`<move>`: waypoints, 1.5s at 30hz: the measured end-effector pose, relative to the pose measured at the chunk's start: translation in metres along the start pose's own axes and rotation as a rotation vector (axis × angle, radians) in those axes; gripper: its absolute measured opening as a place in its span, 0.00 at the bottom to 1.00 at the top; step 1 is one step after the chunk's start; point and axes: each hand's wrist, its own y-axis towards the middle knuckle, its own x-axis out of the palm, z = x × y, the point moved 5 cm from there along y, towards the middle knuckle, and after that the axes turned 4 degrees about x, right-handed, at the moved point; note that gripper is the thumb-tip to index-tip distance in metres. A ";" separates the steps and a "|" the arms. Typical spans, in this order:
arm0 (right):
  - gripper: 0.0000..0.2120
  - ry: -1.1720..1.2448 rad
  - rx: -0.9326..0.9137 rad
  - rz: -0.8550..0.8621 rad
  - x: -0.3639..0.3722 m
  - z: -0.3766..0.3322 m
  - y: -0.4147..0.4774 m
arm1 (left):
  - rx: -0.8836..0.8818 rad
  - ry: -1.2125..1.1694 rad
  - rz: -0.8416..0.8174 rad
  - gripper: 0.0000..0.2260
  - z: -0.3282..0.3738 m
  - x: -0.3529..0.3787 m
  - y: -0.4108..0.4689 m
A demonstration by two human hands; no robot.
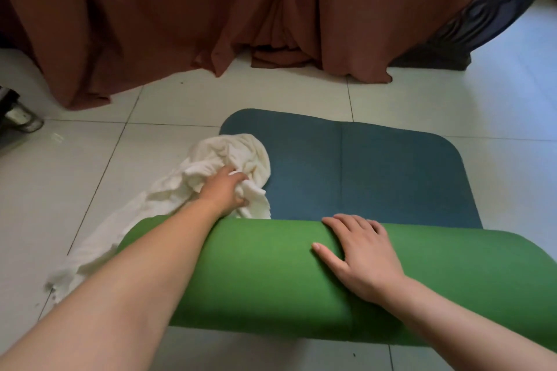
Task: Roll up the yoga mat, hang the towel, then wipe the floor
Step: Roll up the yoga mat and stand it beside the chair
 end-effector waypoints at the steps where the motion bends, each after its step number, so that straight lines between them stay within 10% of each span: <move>1: 0.44 -0.002 -0.003 0.002 -0.001 0.000 -0.001 | 0.009 -0.051 0.034 0.22 0.001 -0.002 -0.001; 18: 0.51 -0.006 -0.011 -0.021 -0.005 0.001 0.009 | -0.314 -0.130 0.689 0.16 -0.068 -0.172 -0.064; 23: 0.42 -0.003 -0.028 -0.022 -0.004 0.000 0.007 | -0.259 -0.067 0.402 0.32 -0.067 -0.144 -0.068; 32: 0.30 0.047 -0.054 -0.095 -0.005 0.007 0.003 | 0.193 0.002 -0.102 0.18 0.072 -0.020 -0.101; 45: 0.43 -0.052 0.052 -0.129 -0.009 0.062 -0.020 | 0.266 0.213 -0.208 0.27 0.076 0.000 -0.120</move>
